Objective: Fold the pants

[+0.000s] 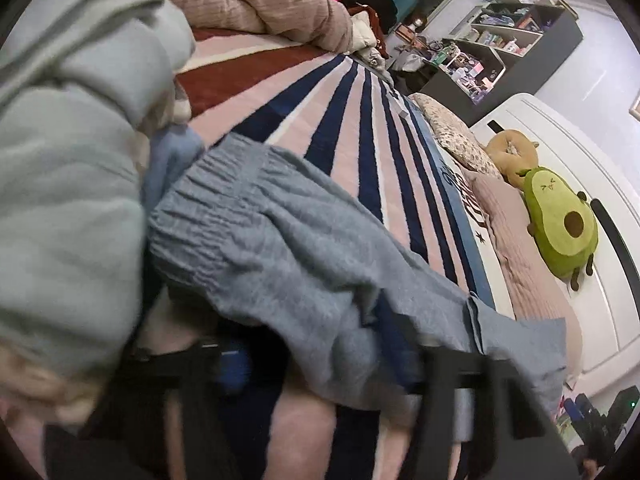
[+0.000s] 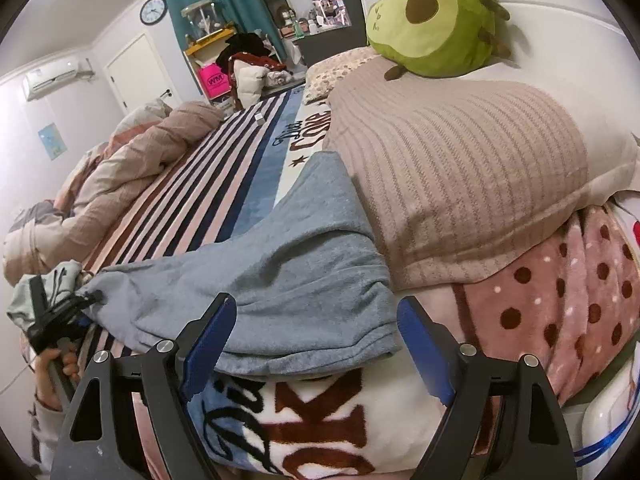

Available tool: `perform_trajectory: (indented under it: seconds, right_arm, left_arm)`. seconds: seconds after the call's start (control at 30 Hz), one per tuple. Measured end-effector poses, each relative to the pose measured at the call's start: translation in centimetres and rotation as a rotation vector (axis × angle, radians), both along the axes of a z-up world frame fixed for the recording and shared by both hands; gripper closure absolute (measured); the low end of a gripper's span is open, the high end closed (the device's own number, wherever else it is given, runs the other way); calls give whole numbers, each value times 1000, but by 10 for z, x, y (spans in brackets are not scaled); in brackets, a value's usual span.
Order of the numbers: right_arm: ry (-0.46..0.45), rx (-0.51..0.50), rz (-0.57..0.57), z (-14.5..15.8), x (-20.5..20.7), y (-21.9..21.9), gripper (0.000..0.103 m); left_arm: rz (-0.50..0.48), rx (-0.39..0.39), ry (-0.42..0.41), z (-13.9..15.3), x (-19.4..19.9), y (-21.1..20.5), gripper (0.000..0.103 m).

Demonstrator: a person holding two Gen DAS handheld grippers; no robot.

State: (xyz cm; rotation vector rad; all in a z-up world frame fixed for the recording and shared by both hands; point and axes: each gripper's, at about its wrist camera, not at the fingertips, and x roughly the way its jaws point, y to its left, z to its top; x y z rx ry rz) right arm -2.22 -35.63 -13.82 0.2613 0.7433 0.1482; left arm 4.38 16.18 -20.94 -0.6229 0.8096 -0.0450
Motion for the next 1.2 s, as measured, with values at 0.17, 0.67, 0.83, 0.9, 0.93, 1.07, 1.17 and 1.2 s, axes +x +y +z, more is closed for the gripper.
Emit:
perform_trajectory:
  seconds: [0.17,0.67,0.83,0.9,0.93,1.07,1.17,1.2]
  right_arm:
    - [-9,9,17,1,2,0,23]
    - [-86,89,59,-7,-17,-34,23]
    - [-121,113,63,-7,-29,-51,23]
    - [-133,127,63,-7,-34,-57,23]
    - [-136,131,63,-7,-36,-59,23]
    - [-133,130,53,-13,-44,-67,23]
    - [-126,126,43,-16,-47,-73,23]
    - [-124,128,42,-17,-48,-73,23]
  left_arm:
    - [-8,41,-36,11,6,-11,90]
    - [-238,285,-286,136,5,-125,93]
    - [-426,352,-324,152,13,-203,93]
    - [-515,376,-304,145,20,-234,93]
    - [-554,376,-280,139,24,-246,93]
    - [-691,405,-175,111,33,-285,93]
    - [-766,430,-114,94,31,-304,93]
    - [-783,439,-107,91,28,-307,91]
